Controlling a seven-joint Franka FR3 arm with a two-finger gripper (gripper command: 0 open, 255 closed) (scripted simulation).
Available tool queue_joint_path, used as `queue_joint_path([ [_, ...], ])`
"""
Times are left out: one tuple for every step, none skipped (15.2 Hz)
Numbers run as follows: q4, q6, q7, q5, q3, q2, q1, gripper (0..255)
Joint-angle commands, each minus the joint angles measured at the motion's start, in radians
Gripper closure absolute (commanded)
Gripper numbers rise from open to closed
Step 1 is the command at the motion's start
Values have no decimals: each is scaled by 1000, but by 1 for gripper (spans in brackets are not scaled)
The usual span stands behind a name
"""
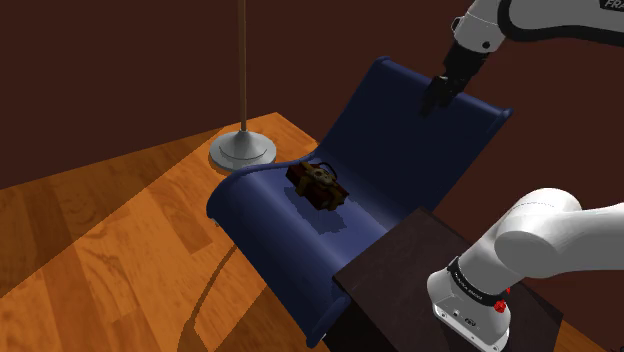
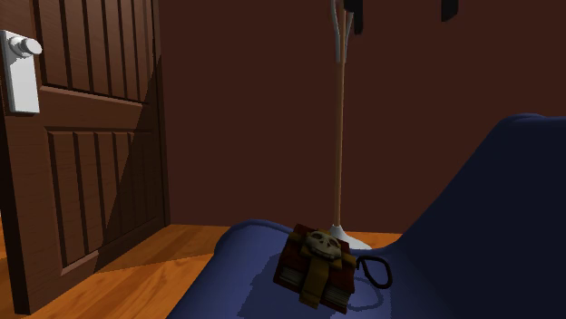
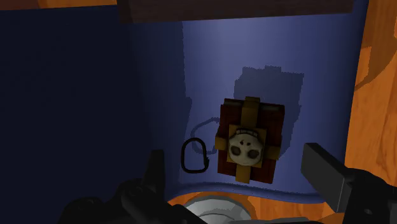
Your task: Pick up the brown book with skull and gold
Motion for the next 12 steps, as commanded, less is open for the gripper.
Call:
queue_joint_path([
  [0,0,0,0,0,0,0,0],
  [-9,37,-28,-1,-16,24,8,0],
  [-17,73,-56,-2,-32,50,17,0],
  [-23,109,-84,-2,-47,77,27,0],
  [-28,144,-113,0,-63,105,36,0],
  [-30,179,-142,2,-78,135,47,0],
  [-32,214,-171,5,-93,166,57,0],
  [-31,248,-201,10,-107,199,68,0],
  [-30,281,-232,16,-122,232,79,0],
  [-26,313,-263,23,-136,266,91,0],
  [-21,344,-295,32,-150,302,104,0],
  [-15,374,-328,43,-164,338,117,0],
])
